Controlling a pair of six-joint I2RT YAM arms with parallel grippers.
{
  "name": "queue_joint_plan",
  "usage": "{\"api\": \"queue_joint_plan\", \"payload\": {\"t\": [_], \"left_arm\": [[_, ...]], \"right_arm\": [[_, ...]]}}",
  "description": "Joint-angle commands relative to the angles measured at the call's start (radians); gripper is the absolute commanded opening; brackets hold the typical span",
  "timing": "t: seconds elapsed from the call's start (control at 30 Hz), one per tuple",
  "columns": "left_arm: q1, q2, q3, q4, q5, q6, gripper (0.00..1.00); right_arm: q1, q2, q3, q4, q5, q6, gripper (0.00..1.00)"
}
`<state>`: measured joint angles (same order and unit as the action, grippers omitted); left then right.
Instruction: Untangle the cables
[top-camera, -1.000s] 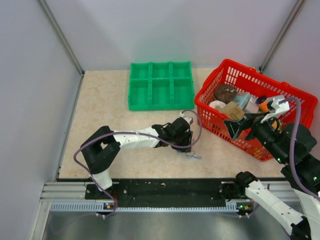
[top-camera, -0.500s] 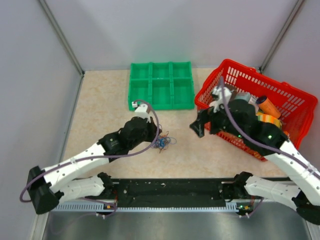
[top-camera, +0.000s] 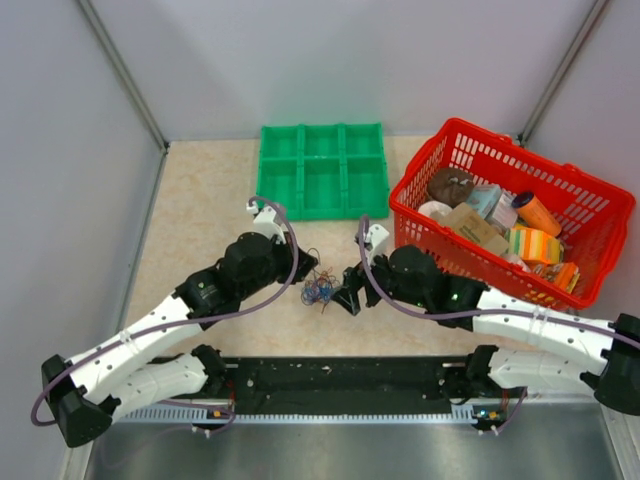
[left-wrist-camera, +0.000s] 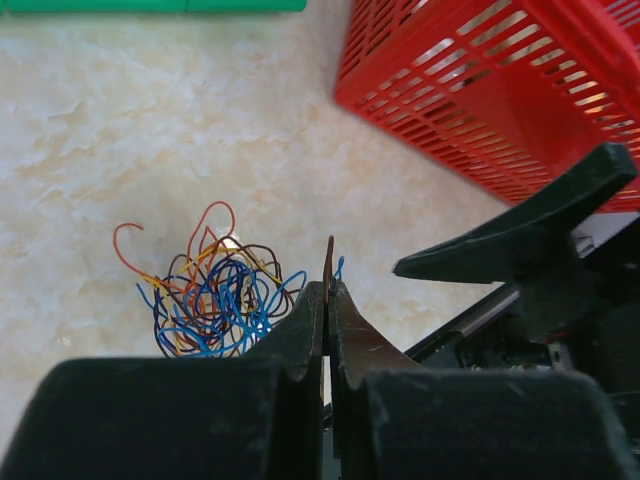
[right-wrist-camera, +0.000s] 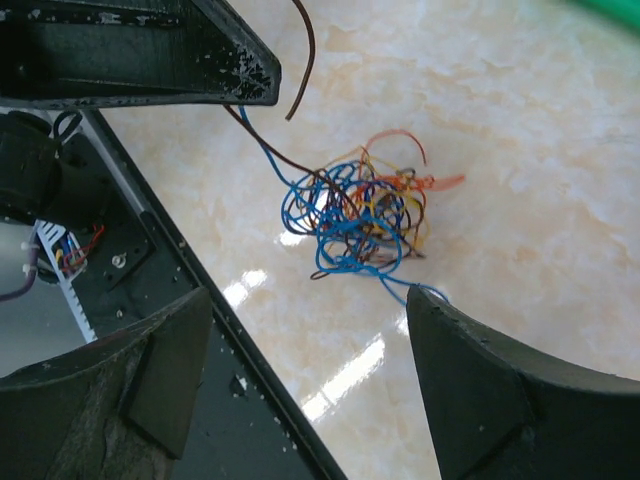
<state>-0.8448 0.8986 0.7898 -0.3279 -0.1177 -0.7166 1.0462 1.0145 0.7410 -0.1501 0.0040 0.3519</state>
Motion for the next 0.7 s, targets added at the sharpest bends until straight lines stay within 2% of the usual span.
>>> {"api": "queue_joint_plan", "payload": {"t": [0.0, 0.07, 0.13, 0.27, 0.3, 0.37, 0.53, 0.67], "left_arm": [[0.004, -0.027, 0.055, 0.035, 0.05, -0.021, 0.0], [0.004, -0.035, 0.058, 0.043, 0.067, -0.027, 0.0], [0.004, -0.038, 0.065, 0.041, 0.076, -0.029, 0.0], [0.004, -0.05, 0.075, 0.03, 0.093, -0.032, 0.0], [0.004, -0.053, 0.078, 0.032, 0.096, -0.03, 0.0], [0.004, -0.058, 0.08, 0.032, 0.102, -0.029, 0.0], [0.004, -0.064, 0.091, 0.02, 0.099, -0.021, 0.0], [0.006, -0.066, 0.101, 0.021, 0.102, -0.015, 0.0]], "right_arm": [[0.014, 0.047, 0.018, 0.239, -0.007, -0.005, 0.79], [0.015, 0.085, 0.04, 0.224, -0.007, -0.025, 0.79], [0.015, 0.104, 0.049, 0.219, 0.059, -0.053, 0.77], [0.014, 0.11, 0.028, 0.273, 0.068, -0.14, 0.62], [0.015, 0.114, 0.028, 0.283, 0.054, -0.16, 0.55], [0.014, 0.118, 0.02, 0.317, 0.012, -0.183, 0.46], [0.015, 0.142, 0.003, 0.403, -0.116, -0.176, 0.45], [0.015, 0.174, -0.005, 0.434, -0.092, -0.148, 0.45]]}}
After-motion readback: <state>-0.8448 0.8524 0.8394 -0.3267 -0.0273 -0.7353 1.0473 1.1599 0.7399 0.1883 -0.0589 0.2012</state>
